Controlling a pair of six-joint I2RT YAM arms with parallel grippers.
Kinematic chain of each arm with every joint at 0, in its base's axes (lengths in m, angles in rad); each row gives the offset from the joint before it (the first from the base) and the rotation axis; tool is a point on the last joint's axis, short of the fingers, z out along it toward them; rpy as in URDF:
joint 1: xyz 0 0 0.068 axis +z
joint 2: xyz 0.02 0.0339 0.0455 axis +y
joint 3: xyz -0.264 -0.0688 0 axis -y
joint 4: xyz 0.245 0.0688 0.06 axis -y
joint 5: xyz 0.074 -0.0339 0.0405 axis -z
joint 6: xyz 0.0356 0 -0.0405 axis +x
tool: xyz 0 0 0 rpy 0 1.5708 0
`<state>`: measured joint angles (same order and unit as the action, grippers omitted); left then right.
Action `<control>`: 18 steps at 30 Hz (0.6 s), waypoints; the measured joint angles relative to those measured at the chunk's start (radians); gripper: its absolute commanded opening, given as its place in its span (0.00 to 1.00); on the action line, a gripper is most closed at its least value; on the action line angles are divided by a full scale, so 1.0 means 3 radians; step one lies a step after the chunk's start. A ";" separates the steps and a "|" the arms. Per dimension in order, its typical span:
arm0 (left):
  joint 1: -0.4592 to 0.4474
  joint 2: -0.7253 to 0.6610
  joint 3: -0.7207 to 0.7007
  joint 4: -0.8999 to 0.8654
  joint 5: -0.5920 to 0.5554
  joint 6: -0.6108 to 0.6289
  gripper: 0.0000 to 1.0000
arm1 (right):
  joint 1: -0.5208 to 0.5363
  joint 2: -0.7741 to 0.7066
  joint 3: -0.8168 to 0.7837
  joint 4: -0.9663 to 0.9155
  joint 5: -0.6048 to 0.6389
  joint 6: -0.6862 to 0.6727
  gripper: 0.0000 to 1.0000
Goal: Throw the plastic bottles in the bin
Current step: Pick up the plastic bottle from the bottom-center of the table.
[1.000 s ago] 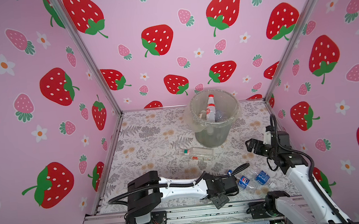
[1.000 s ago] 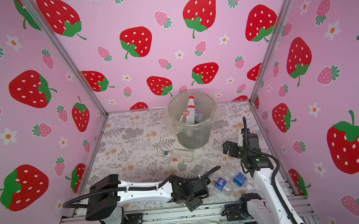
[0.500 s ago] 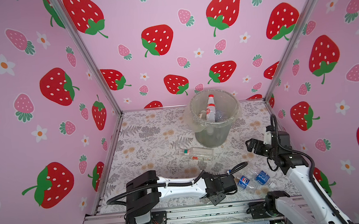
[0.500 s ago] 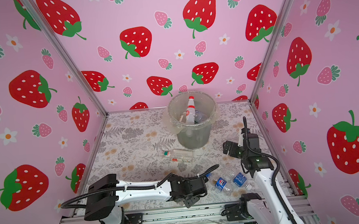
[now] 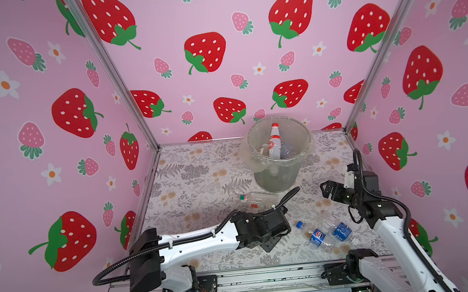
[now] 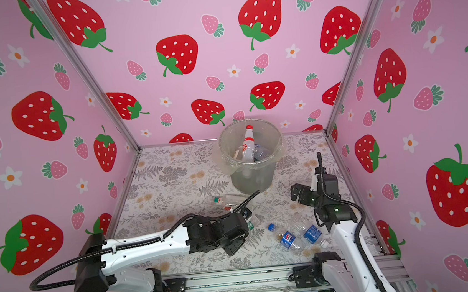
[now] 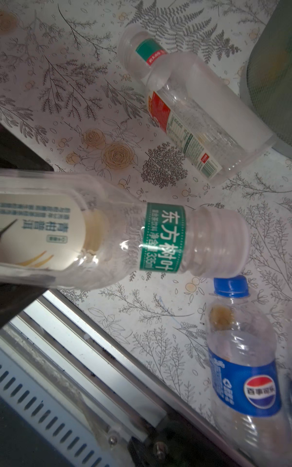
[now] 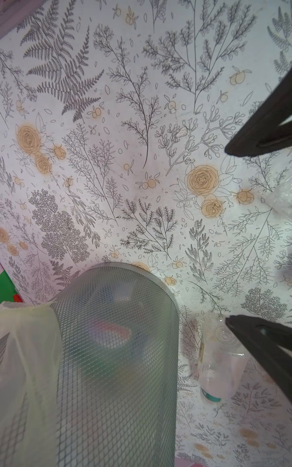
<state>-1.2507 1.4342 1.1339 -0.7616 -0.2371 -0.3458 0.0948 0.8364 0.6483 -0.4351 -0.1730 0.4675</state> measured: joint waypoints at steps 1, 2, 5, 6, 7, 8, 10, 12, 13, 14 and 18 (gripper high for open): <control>0.0038 -0.0048 -0.0017 -0.0022 -0.0004 0.0001 0.62 | 0.0000 0.0000 -0.0003 0.0000 0.0000 0.0001 0.99; 0.0089 -0.0103 -0.0039 -0.0046 0.0000 0.0001 0.62 | 0.0000 0.0000 -0.0008 -0.0001 0.0000 0.0003 0.99; 0.0249 -0.0273 -0.0109 -0.0100 0.0006 0.0001 0.63 | 0.0000 -0.0004 -0.0011 0.0000 0.0001 0.0004 0.99; 0.0295 -0.0328 -0.0127 -0.0113 0.0006 0.0001 0.63 | 0.0000 -0.0006 -0.0013 0.0000 0.0001 0.0005 0.99; 0.0351 -0.0404 -0.0145 -0.0132 0.0010 0.0001 0.64 | 0.0000 -0.0013 -0.0013 0.0000 0.0001 0.0006 0.99; 0.0412 -0.0479 -0.0151 -0.0163 0.0022 0.0001 0.64 | 0.0000 -0.0018 -0.0013 0.0000 0.0001 0.0008 0.99; 0.0549 -0.0608 -0.0145 -0.0216 0.0060 0.0001 0.64 | 0.0000 -0.0024 -0.0013 0.0000 0.0001 0.0009 0.99; 0.0715 -0.0701 -0.0092 -0.0336 0.0076 -0.0001 0.64 | 0.0000 -0.0024 -0.0013 -0.0001 0.0001 0.0009 0.99; 0.0795 -0.0727 -0.0041 -0.0407 0.0081 -0.0005 0.64 | 0.0000 -0.0024 -0.0013 0.0000 0.0001 0.0009 0.99; 0.0889 -0.0750 0.0028 -0.0479 0.0080 -0.0006 0.64 | 0.0000 -0.0024 -0.0013 -0.0001 0.0001 0.0010 0.99; 0.1186 -0.0841 0.0240 -0.0631 0.0141 -0.0008 0.63 | 0.0000 -0.0024 -0.0013 -0.0001 0.0000 0.0009 0.99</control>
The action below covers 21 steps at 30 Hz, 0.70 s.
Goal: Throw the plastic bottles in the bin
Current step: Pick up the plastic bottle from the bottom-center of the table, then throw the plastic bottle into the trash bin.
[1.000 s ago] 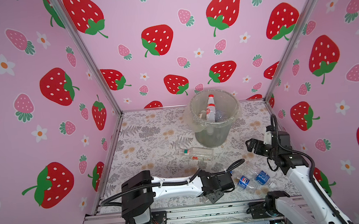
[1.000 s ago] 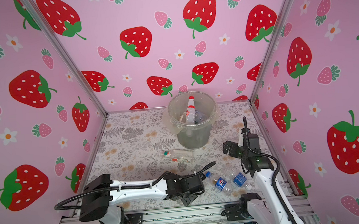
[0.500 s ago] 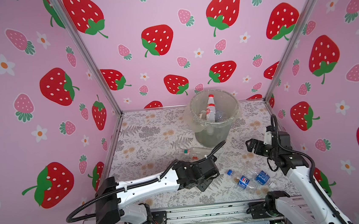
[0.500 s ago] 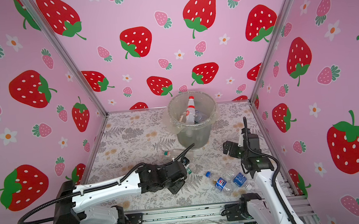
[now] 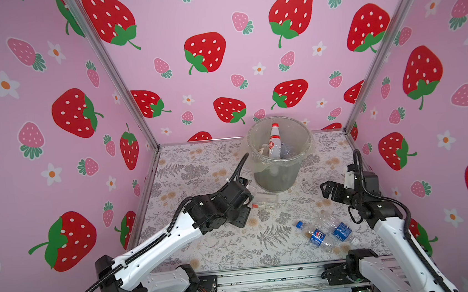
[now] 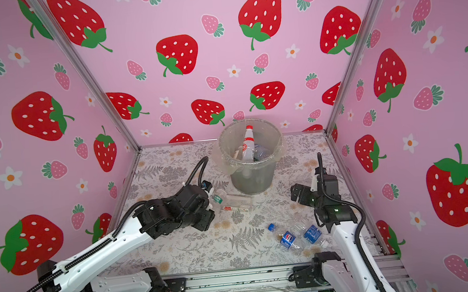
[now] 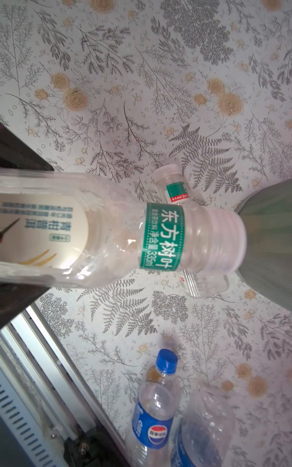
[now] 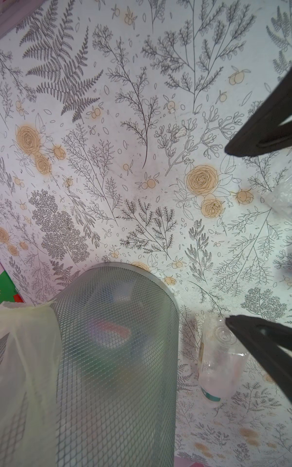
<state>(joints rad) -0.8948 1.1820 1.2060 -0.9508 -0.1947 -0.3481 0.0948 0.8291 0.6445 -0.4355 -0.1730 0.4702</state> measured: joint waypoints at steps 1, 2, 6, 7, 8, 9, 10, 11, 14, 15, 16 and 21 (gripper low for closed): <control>0.0079 -0.0029 0.0036 -0.0015 0.0034 0.0000 0.63 | 0.0000 0.0000 0.0000 0.0001 0.0000 0.0001 0.99; 0.0165 -0.0057 0.0064 -0.0029 0.0075 -0.0001 0.63 | 0.0000 0.0000 0.0000 0.0001 0.0000 0.0000 0.99; 0.0450 -0.0099 0.0111 -0.0051 0.0216 -0.0015 0.65 | 0.0000 0.0000 0.0000 0.0000 -0.0001 0.0000 0.99; 0.0525 -0.0099 0.0121 -0.0048 0.0268 -0.0029 0.65 | 0.0000 0.0000 0.0000 0.0000 -0.0001 0.0000 0.99; 0.0599 -0.0098 0.0128 -0.0043 0.0334 -0.0051 0.64 | 0.0000 0.0000 0.0000 0.0001 -0.0003 0.0000 0.99; 0.0655 -0.0099 0.0136 -0.0037 0.0369 -0.0060 0.64 | 0.0000 0.0000 0.0000 0.0000 -0.0001 0.0000 0.99; 0.0724 -0.0099 0.0156 -0.0028 0.0423 -0.0074 0.64 | 0.0000 0.0000 0.0000 0.0000 -0.0003 0.0000 0.99; 0.0781 -0.0100 0.0175 -0.0013 0.0459 -0.0083 0.64 | 0.0000 0.0000 0.0000 0.0001 -0.0003 0.0000 0.99; 0.0966 -0.0134 0.0229 0.0093 0.0605 -0.0103 0.64 | 0.0000 0.0000 -0.0001 0.0001 -0.0005 0.0000 0.99; 0.1016 -0.0154 0.0238 0.0139 0.0646 -0.0111 0.64 | 0.0000 0.0000 -0.0003 0.0001 -0.0006 0.0000 0.99; 0.1072 -0.0179 0.0245 0.0187 0.0690 -0.0117 0.64 | 0.0000 0.0000 -0.0003 0.0001 -0.0010 0.0000 0.99; 0.1217 -0.0289 0.0247 0.0444 0.0857 -0.0140 0.64 | 0.0000 0.0000 -0.0004 0.0003 -0.0015 -0.0001 0.99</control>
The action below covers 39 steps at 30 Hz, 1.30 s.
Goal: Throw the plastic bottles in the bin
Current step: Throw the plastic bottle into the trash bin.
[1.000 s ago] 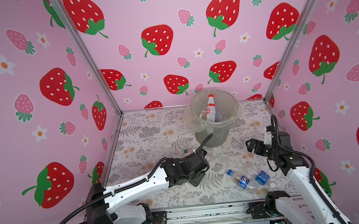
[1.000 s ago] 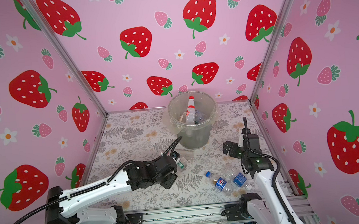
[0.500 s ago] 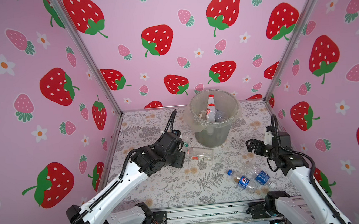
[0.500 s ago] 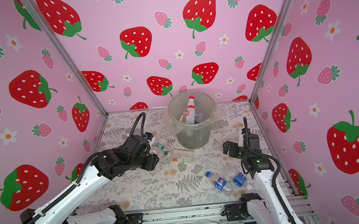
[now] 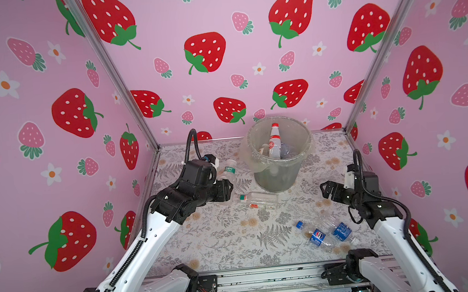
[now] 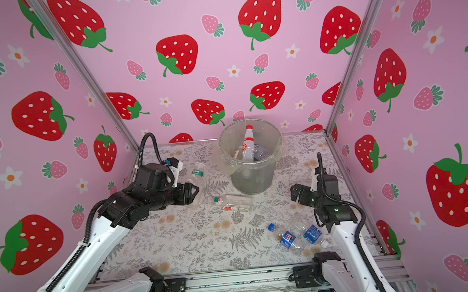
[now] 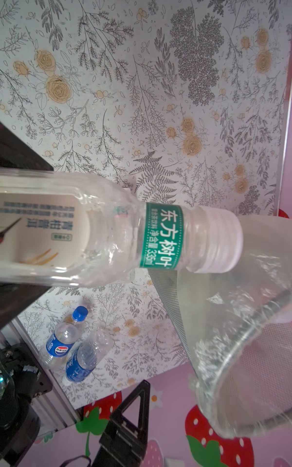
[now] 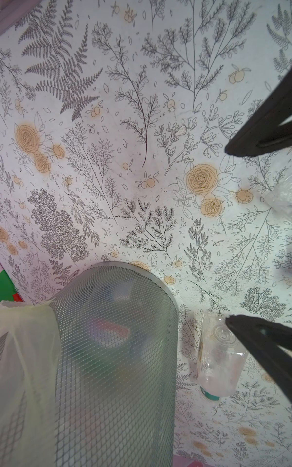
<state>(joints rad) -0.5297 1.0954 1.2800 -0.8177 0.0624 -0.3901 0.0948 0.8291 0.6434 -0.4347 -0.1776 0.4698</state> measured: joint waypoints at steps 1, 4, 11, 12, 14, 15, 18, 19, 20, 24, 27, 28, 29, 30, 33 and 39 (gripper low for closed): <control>0.0013 -0.0027 -0.0008 0.0076 0.0029 -0.0003 0.64 | 0.0000 0.0000 -0.0003 0.0001 -0.0001 0.0000 0.99; 0.0034 -0.0149 -0.0111 0.0366 0.0112 -0.0011 0.64 | 0.0000 0.0000 -0.0019 0.0003 -0.0008 0.0000 0.99; 0.0072 -0.0390 -0.0435 0.0968 0.0261 -0.0034 0.64 | 0.0000 0.0000 -0.0024 0.0004 -0.0023 0.0000 0.99; 0.0074 -0.0397 -0.0455 0.1039 0.0267 -0.0042 0.64 | 0.0000 0.0000 -0.0024 0.0004 -0.0024 0.0000 0.99; 0.0084 -0.0399 -0.0469 0.1144 0.0270 -0.0064 0.65 | 0.0000 -0.0001 -0.0025 0.0004 -0.0024 0.0000 0.99; 0.0088 -0.0397 -0.0469 0.1186 0.0270 -0.0079 0.65 | 0.0000 -0.0004 -0.0029 0.0006 -0.0024 0.0000 0.99; 0.0099 -0.0388 -0.0468 0.1288 0.0271 -0.0100 0.65 | 0.0000 -0.0008 -0.0032 0.0009 -0.0025 0.0000 0.99; 0.0102 -0.0378 -0.0467 0.1314 0.0272 -0.0104 0.65 | 0.0000 -0.0008 -0.0032 0.0009 -0.0025 0.0000 0.99; 0.0102 -0.0362 -0.0456 0.1325 0.0278 -0.0108 0.65 | 0.0000 -0.0008 -0.0032 0.0010 -0.0025 0.0000 0.99; 0.0102 -0.0229 -0.0332 0.1340 0.0314 -0.0120 0.66 | 0.0000 -0.0008 -0.0032 0.0017 -0.0025 0.0000 0.99; 0.0102 -0.0051 -0.0120 0.1363 0.0348 -0.0159 0.65 | 0.0000 -0.0008 -0.0032 0.0022 -0.0032 0.0000 0.99; 0.0102 0.0038 -0.0017 0.1378 0.0359 -0.0179 0.65 | 0.0000 -0.0008 -0.0032 0.0023 -0.0036 0.0000 0.99; 0.0102 0.0111 0.0076 0.1394 0.0367 -0.0193 0.65 | 0.0000 -0.0008 -0.0032 0.0023 -0.0038 0.0000 0.99; 0.0102 0.0215 0.0200 0.1413 0.0383 -0.0215 0.64 | 0.0000 -0.0008 -0.0032 0.0023 -0.0039 0.0000 0.99; 0.0079 0.0518 0.0543 0.1540 0.0408 -0.0266 0.62 | 0.0000 -0.0008 -0.0032 0.0023 -0.0045 0.0000 0.99; -0.0067 0.1452 0.1542 0.1774 0.0444 -0.0313 0.65 | 0.0000 -0.0010 -0.0032 0.0023 -0.0047 0.0000 0.99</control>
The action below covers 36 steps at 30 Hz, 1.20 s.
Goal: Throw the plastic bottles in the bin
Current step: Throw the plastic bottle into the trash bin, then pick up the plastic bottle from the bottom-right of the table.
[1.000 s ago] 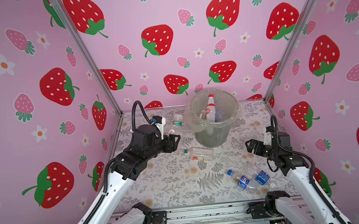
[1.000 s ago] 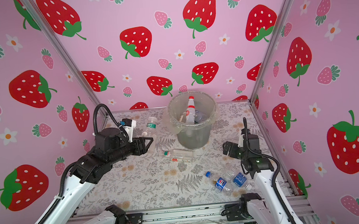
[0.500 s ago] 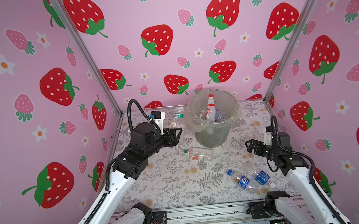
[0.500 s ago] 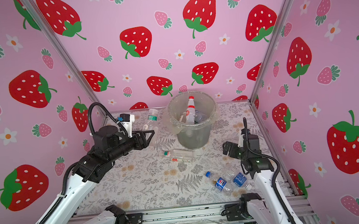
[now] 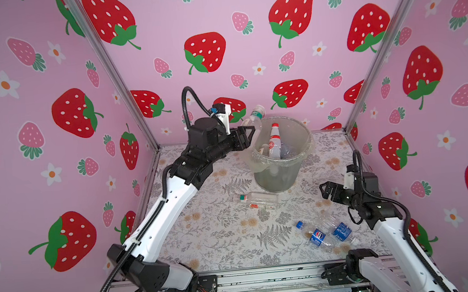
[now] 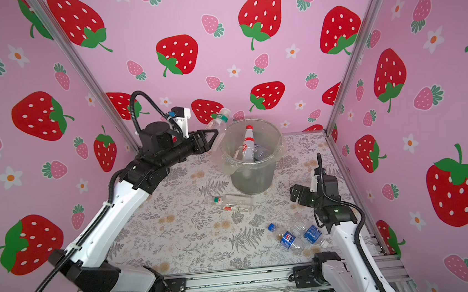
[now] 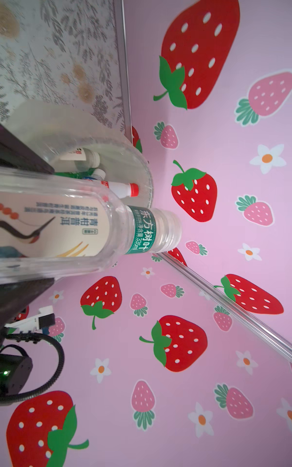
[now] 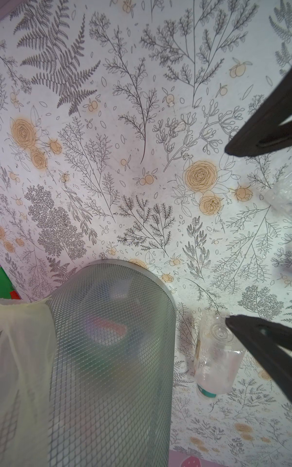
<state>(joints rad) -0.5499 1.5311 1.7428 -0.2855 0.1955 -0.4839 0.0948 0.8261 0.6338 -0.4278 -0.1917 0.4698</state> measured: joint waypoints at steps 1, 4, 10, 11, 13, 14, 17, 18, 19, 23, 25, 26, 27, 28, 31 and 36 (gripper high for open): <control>-0.0033 0.0164 0.0183 0.0010 -0.0001 -0.0003 0.67 | 0.0000 -0.0004 0.0000 -0.0001 0.0000 0.0000 0.99; -0.0127 0.0767 0.0868 -0.0051 0.0004 -0.0045 0.75 | 0.0000 -0.0019 0.0000 -0.0003 0.0000 0.0001 0.99; -0.0168 0.1249 0.1228 -0.0278 -0.0011 -0.0058 0.87 | 0.0000 -0.0060 0.0000 -0.0013 0.0000 0.0001 0.99; -0.0168 0.1219 0.1180 -0.0312 -0.0019 -0.0047 1.00 | 0.0000 -0.0066 0.0000 -0.0013 0.0000 0.0001 0.99; -0.0158 0.1118 0.1088 -0.0367 -0.0053 -0.0042 0.99 | 0.0000 -0.0070 0.0000 -0.0014 0.0000 0.0000 0.99; -0.0149 0.1034 0.1041 -0.0415 -0.0074 -0.0020 0.99 | 0.0000 -0.0069 0.0000 -0.0014 0.0000 0.0000 0.99; -0.0099 0.0738 0.0936 -0.0542 -0.0103 0.0028 0.99 | 0.0000 -0.0070 0.0000 -0.0014 0.0000 0.0000 0.99; -0.0080 0.0633 0.0907 -0.0581 -0.0106 0.0039 0.99 | 0.0000 -0.0069 0.0000 -0.0013 -0.0001 0.0000 0.99; -0.0057 0.0521 0.0857 -0.0607 -0.0127 0.0050 0.99 | 0.0000 -0.0070 0.0000 -0.0013 -0.0001 0.0000 0.99; 0.0070 0.0003 0.0440 -0.0654 -0.0220 0.0074 0.99 | 0.0000 -0.0090 0.0000 -0.0006 -0.0009 -0.0003 0.99; 0.0141 -0.0216 0.0187 -0.0684 -0.0278 0.0090 0.99 | 0.0000 -0.0118 0.0000 0.0005 -0.0032 -0.0010 0.99; 0.0182 -0.0308 0.0061 -0.0704 -0.0304 0.0099 0.99 | 0.0000 -0.0137 0.0000 0.0015 -0.0056 -0.0014 0.99; 0.0225 -0.0376 -0.0056 -0.0721 -0.0315 0.0112 0.99 | 0.0000 -0.0153 0.0000 0.0028 -0.0081 -0.0020 0.99; 0.0261 -0.0413 -0.0137 -0.0738 -0.0323 0.0120 0.99 | 0.0000 -0.0163 0.0000 0.0042 -0.0103 -0.0028 0.99; 0.0416 -0.0473 -0.0392 -0.0830 -0.0318 0.0134 0.99 | 0.0005 -0.0183 0.0000 0.0085 -0.0175 -0.0066 0.99; 0.0754 -0.0504 -0.0810 -0.0927 -0.0169 0.0120 0.99 | 0.0198 -0.0148 0.0004 0.0093 -0.0123 -0.0083 0.99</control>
<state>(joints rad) -0.3237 1.3800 1.4998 -0.5636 0.1448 -0.4480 0.1543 0.7818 0.6350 -0.4000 -0.2287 0.4450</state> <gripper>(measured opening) 0.990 0.994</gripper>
